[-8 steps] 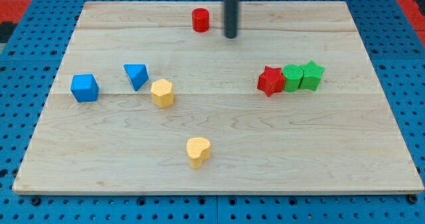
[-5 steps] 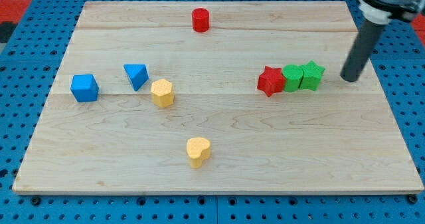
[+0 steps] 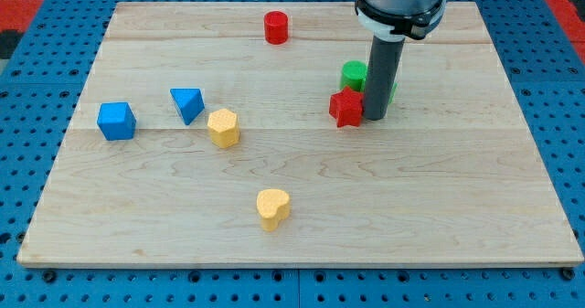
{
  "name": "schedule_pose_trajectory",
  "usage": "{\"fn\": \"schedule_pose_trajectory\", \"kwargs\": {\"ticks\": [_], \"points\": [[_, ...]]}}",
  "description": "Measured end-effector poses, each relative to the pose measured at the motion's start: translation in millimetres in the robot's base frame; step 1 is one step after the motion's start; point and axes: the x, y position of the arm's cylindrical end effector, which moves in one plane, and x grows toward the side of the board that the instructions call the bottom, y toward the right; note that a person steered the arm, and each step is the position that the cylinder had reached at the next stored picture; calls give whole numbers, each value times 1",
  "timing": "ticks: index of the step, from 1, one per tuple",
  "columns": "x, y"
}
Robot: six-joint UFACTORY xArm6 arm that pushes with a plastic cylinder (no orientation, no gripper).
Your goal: Move the green blocks right beside the red circle
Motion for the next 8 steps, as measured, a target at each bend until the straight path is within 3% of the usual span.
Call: {"fn": "schedule_pose_trajectory", "kwargs": {"ticks": [1, 2, 6, 8], "points": [[38, 28], [29, 62], [-50, -32], [-119, -43]]}}
